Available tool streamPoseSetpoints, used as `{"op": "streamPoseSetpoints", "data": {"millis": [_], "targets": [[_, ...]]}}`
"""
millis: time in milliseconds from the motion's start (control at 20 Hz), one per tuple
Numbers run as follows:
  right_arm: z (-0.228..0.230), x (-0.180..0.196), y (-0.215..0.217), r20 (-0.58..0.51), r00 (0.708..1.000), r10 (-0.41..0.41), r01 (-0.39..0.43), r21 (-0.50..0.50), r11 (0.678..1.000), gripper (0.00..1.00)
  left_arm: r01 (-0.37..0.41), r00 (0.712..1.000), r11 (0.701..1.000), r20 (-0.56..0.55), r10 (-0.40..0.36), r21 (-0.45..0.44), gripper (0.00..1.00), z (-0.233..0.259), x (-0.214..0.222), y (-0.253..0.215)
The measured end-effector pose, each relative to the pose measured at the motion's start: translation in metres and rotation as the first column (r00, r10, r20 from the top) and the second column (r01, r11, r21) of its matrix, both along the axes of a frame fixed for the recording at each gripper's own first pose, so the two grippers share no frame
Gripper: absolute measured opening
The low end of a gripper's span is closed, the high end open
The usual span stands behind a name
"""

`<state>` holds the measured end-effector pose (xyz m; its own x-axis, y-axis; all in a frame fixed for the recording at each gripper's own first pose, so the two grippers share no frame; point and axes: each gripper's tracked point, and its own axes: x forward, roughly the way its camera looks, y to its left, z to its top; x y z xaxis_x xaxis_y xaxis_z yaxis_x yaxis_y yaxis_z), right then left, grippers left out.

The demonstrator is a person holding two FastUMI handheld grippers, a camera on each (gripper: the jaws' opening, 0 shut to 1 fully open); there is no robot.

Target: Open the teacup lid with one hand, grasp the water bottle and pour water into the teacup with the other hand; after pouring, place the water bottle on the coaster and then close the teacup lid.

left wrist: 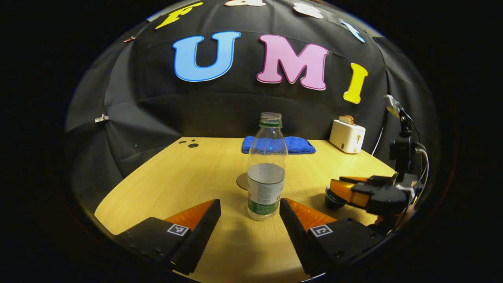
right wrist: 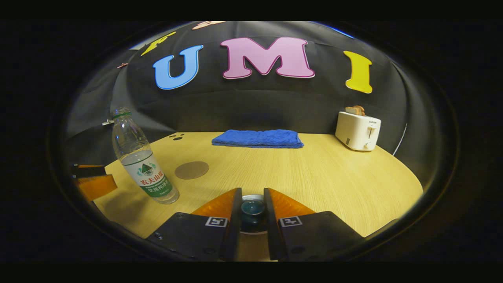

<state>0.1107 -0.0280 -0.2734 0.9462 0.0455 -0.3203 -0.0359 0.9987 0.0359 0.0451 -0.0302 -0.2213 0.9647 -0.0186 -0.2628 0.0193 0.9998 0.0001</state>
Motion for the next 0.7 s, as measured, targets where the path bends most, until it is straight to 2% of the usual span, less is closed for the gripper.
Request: {"op": "streamPoseSetpoints", "data": {"millis": [50,250,300,350,450,700], "targets": [[0.0,0.0,0.0,-0.003,1.0,0.002,-0.002,0.006,1.0,0.26,0.013,1.0,1.0,0.0,-0.013,0.008,0.96,0.0,0.002,-0.004],[0.003,0.0,-0.002,-0.003,1.0,0.006,-0.007,-0.008,1.0,0.28,0.039,0.999,0.999,0.011,-0.039,-0.02,0.96,-0.002,0.018,-0.013],[0.005,0.0,-0.003,0.0,1.0,0.001,-0.001,-0.008,1.0,0.23,0.038,0.999,0.999,0.021,-0.037,-0.025,0.96,-0.003,0.023,-0.013],[0.007,0.0,-0.004,0.0,1.0,-0.002,0.002,-0.007,1.0,0.28,0.031,0.999,0.999,0.03,-0.031,-0.021,0.96,-0.002,0.029,-0.013],[0.016,0.0,-0.006,0.006,1.0,-0.004,0.004,0.005,1.0,0.28,0.026,0.999,0.999,0.039,-0.025,-0.023,0.96,-0.006,0.04,-0.014],[0.044,0.0,-0.022,0.045,0.999,-0.026,0.026,0.008,1.0,0.28,0.07,0.996,0.995,0.057,-0.065,-0.078,0.96,-0.011,0.066,-0.025]]}}
